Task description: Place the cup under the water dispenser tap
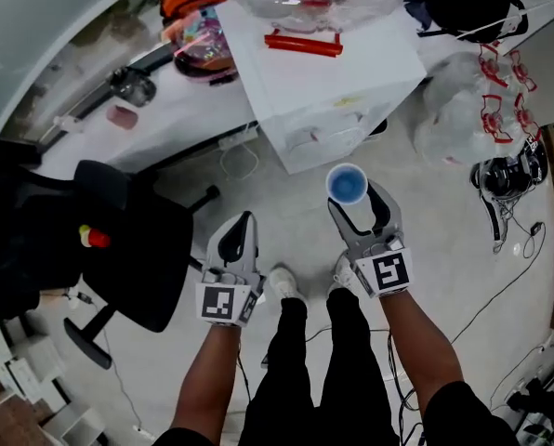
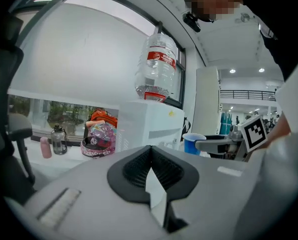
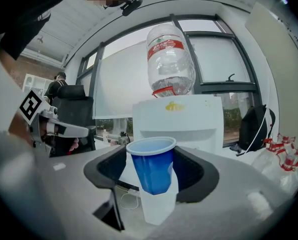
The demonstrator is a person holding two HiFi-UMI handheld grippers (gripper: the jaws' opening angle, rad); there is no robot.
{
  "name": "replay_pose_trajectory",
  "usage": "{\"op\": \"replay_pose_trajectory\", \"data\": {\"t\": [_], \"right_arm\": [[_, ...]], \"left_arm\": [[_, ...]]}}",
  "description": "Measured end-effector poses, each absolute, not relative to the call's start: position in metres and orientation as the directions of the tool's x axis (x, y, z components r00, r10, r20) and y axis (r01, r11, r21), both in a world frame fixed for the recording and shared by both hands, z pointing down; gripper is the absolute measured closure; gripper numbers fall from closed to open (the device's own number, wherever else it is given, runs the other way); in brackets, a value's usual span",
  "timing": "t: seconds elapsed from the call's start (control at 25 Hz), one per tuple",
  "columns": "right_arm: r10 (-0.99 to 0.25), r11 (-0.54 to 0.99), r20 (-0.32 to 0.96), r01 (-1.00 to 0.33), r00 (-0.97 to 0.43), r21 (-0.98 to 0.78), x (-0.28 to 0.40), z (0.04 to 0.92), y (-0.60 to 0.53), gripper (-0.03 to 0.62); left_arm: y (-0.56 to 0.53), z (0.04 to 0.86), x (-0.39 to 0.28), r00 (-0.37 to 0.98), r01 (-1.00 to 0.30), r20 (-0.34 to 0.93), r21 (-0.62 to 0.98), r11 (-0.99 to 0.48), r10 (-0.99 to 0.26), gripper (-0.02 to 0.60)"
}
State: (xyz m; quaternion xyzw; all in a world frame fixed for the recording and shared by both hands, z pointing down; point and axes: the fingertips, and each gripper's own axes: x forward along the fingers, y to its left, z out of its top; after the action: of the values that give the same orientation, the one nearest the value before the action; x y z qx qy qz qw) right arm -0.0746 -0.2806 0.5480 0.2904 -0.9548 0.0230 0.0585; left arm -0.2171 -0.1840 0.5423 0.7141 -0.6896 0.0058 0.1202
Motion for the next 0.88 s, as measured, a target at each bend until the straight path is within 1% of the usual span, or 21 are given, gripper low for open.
{"op": "replay_pose_trajectory", "data": {"t": [0.16, 0.2, 0.32, 0.52, 0.76, 0.88], "right_arm": [[-0.532, 0.842, 0.158, -0.540, -0.832, -0.006, -0.089, 0.602, -0.297, 0.304], [-0.531, 0.843, 0.149, -0.538, -0.834, -0.004, -0.093, 0.614, -0.301, 0.303], [-0.543, 0.836, 0.124, -0.549, -0.830, -0.009, -0.106, 0.648, -0.318, 0.303], [-0.570, 0.813, 0.146, -0.581, -0.808, -0.038, -0.121, 0.706, -0.346, 0.303], [-0.578, 0.807, 0.144, -0.588, -0.804, -0.044, -0.140, 0.734, -0.367, 0.303], [-0.573, 0.811, 0.168, -0.584, -0.802, -0.025, -0.147, 0.748, -0.372, 0.301]], "left_arm": [[-0.193, 0.582, -0.225, 0.017, -0.984, 0.193, 0.178, 0.018, -0.981, 0.566], [-0.196, 0.591, -0.227, 0.009, -0.983, 0.195, 0.180, 0.027, -0.981, 0.566], [-0.200, 0.619, -0.231, 0.005, -0.983, 0.200, 0.179, 0.032, -0.980, 0.566], [-0.199, 0.660, -0.240, 0.000, -0.985, 0.238, 0.167, 0.041, -0.971, 0.565], [-0.197, 0.689, -0.244, 0.000, -0.983, 0.265, 0.178, 0.049, -0.964, 0.565], [-0.200, 0.692, -0.242, 0.005, -0.981, 0.262, 0.186, 0.046, -0.965, 0.565]]}}
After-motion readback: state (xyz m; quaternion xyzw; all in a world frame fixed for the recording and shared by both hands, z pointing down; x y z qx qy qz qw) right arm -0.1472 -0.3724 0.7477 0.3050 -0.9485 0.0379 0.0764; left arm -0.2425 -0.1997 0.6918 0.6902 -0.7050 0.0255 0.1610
